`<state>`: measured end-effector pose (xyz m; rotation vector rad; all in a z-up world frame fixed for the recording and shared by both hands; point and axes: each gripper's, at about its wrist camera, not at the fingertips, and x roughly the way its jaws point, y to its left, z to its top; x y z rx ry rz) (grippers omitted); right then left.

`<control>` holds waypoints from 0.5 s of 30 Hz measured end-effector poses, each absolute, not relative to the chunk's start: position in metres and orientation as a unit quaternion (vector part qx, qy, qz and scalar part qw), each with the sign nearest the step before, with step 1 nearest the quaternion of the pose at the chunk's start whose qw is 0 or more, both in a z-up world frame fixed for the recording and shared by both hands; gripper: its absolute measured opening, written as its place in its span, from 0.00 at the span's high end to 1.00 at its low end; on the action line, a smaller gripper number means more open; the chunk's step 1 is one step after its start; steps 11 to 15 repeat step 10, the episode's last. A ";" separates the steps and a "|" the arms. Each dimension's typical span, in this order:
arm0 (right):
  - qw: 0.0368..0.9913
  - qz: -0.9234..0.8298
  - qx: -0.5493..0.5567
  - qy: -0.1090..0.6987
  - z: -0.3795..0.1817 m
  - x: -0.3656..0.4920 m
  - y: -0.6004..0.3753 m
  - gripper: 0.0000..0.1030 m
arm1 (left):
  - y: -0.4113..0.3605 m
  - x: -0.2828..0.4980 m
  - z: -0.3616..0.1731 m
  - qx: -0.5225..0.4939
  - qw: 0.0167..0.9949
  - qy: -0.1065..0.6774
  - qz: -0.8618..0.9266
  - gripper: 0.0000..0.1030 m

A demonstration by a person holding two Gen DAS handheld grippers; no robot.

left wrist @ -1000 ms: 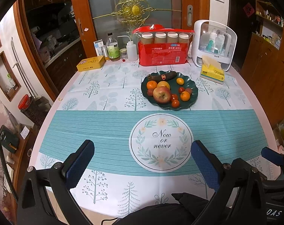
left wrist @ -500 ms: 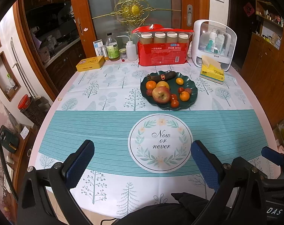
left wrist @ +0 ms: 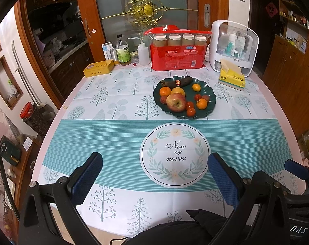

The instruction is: Organize fruits

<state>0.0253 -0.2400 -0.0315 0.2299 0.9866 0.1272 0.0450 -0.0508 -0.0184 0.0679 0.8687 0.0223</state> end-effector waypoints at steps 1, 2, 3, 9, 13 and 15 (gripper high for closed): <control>0.872 0.061 0.110 0.472 -0.032 0.025 -0.240 0.00 | -0.051 0.045 -0.018 0.033 0.907 0.421 0.011 0.01; 0.872 0.061 0.110 0.472 -0.031 0.026 -0.240 0.00 | -0.051 0.045 -0.018 0.033 0.907 0.421 0.011 0.01; 0.872 0.060 0.110 0.472 -0.031 0.026 -0.240 0.00 | -0.050 0.045 -0.019 0.034 0.906 0.421 0.011 0.01; 0.872 0.059 0.113 0.473 -0.034 0.025 -0.241 0.00 | -0.052 0.045 -0.020 0.034 0.906 0.422 0.011 0.01; 0.871 0.059 0.114 0.474 -0.035 0.024 -0.241 0.00 | -0.052 0.045 -0.020 0.034 0.906 0.422 0.011 0.01; 0.871 0.059 0.114 0.474 -0.035 0.024 -0.241 0.00 | -0.052 0.045 -0.020 0.034 0.906 0.422 0.011 0.01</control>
